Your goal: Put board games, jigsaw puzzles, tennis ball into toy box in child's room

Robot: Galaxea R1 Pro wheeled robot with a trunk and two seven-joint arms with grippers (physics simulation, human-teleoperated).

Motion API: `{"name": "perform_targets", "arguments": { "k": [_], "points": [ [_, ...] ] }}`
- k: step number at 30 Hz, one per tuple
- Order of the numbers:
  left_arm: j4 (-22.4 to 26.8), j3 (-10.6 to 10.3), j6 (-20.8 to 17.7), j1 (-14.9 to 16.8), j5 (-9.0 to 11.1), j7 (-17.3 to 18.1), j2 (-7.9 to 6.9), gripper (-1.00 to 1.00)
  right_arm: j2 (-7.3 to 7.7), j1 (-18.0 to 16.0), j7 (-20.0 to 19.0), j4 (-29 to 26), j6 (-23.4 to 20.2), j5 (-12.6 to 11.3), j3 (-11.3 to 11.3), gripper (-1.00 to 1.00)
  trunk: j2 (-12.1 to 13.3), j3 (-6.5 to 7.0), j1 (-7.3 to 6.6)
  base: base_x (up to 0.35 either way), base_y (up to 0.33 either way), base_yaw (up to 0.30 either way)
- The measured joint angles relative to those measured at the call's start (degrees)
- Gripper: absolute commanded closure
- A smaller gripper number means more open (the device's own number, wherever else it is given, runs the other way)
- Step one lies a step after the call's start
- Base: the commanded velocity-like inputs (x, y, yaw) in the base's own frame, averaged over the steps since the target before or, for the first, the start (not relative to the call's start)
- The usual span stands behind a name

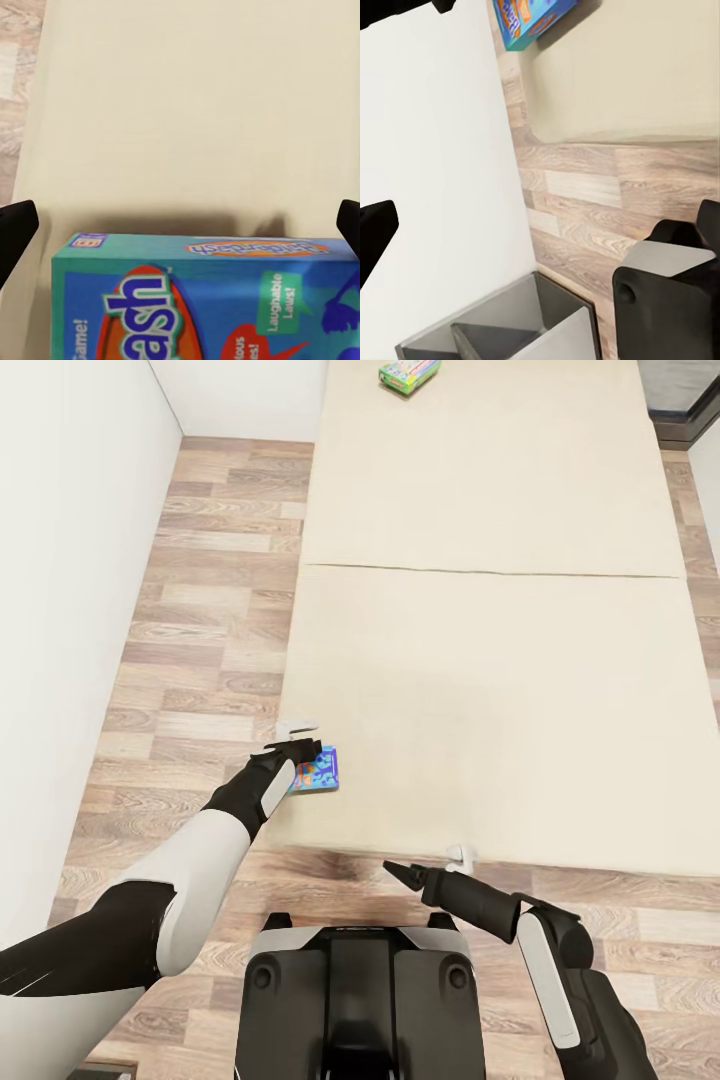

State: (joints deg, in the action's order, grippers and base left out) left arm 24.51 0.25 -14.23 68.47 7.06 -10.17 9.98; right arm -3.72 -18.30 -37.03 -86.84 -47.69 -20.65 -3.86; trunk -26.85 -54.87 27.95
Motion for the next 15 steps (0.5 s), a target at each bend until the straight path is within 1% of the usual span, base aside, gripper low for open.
{"name": "perform_targets", "arguments": {
  "k": [15],
  "points": [
    [0.02, 0.00, -0.05, 0.00, -0.01, 0.04, 0.00, -1.00, 0.00, -0.03, -0.01, 3.16, 0.60, -0.07, -0.32, -1.00, 0.00, 0.00, 0.00, 0.000, 0.000, 0.000]
  ]
}}
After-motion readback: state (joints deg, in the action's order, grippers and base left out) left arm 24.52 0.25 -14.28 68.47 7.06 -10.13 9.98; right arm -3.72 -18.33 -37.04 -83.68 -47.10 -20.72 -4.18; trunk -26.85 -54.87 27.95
